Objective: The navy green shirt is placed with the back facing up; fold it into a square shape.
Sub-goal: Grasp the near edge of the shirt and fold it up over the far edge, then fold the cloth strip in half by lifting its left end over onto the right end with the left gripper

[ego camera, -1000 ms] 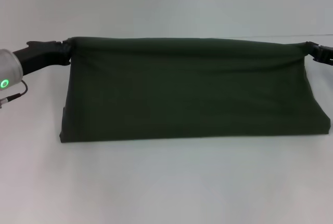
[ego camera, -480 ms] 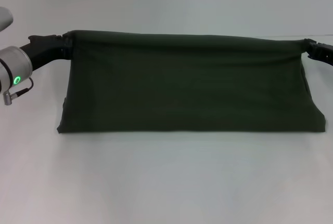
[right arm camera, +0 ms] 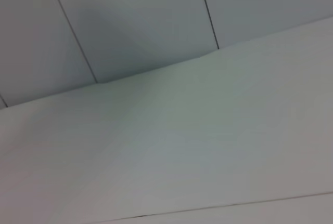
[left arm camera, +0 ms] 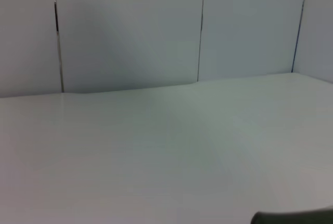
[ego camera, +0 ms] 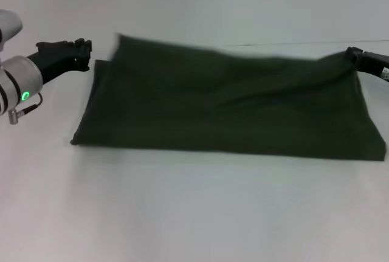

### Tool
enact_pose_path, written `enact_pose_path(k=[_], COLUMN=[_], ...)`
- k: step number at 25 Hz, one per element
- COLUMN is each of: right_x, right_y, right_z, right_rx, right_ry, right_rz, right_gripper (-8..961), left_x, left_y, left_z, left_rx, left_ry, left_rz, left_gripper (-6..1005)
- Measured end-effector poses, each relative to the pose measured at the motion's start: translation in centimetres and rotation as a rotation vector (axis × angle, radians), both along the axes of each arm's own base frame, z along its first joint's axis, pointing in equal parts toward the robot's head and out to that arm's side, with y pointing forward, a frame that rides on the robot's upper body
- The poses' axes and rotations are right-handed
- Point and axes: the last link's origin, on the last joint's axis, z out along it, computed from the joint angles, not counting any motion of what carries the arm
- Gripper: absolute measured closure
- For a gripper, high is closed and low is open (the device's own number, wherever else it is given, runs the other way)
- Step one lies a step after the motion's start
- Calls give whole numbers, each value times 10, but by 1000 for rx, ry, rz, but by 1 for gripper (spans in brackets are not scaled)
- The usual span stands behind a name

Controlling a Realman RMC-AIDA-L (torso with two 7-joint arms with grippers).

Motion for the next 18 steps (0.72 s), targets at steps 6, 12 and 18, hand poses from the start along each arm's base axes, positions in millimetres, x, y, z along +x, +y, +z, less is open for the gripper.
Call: enact_pose_path(k=[6,12,18], right_x=[-4,-5,-3], right_y=[2,6,1], right_z=[-1,11,21], right_rx=[-9,20,18], right_ry=[-9,-18,48], right_rz=[9,20,35], right_gripper=[792,527,403], left_x=[-1,-7,-9], left_y=[1,-1,-10], left_z=[-3,4,10], left_rx=[22,70,67], left_ry=[3,-64,-148], left_rz=[31,61,46], left_gripper=[877,611,361])
